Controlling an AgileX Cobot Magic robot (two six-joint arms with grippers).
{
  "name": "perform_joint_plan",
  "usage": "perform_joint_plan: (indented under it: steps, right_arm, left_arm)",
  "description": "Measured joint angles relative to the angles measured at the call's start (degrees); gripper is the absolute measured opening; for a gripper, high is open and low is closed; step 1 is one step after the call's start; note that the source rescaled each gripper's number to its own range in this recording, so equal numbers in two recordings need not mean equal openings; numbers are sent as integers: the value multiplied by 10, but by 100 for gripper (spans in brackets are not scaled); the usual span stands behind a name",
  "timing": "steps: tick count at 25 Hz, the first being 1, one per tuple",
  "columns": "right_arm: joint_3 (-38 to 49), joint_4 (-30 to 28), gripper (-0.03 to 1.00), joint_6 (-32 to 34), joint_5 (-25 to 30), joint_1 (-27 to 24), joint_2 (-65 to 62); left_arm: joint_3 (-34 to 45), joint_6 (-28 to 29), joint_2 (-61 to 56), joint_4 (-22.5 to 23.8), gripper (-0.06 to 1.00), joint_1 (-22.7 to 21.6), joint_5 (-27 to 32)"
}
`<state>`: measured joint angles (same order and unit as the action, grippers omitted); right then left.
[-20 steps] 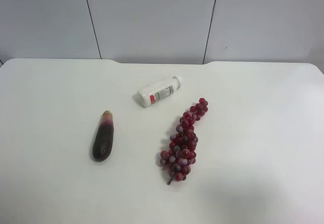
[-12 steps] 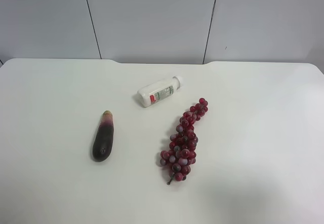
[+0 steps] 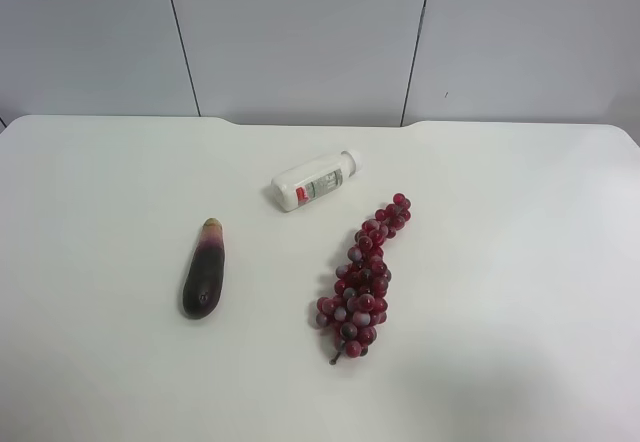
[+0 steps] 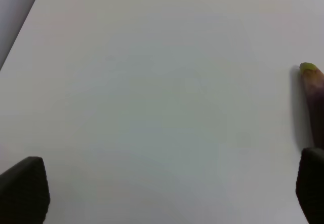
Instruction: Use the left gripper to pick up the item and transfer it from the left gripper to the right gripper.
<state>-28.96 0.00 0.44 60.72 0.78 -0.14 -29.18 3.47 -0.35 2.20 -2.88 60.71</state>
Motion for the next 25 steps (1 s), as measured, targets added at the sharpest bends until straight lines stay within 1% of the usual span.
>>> perform_joint_plan:
  steps: [7,10,14,18,20,22,25]
  right_arm:
    - [0,0,96,0,0,0,0]
    - [0,0,96,0,0,0,0]
    - [0,0,96,0,0,0,0]
    - [0,0,96,0,0,0,0]
    - [0,0,96,0,0,0,0]
    - [0,0,96,0,0,0,0]
    - [0,0,96,0,0,0,0]
  left_arm:
    - [0,0,1,-1,100,0,-1]
    - [-14,0,34,-2,100,0,1]
    - [-73,0,140,-3,100,0,2]
    - [-138,0,281,-7,100,0,32]
    - [-160,0,350,-15,100,0,48]
    - [-173,3,418,-22,100,3,51]
    - [-177,15,495,-26,100,28,36]
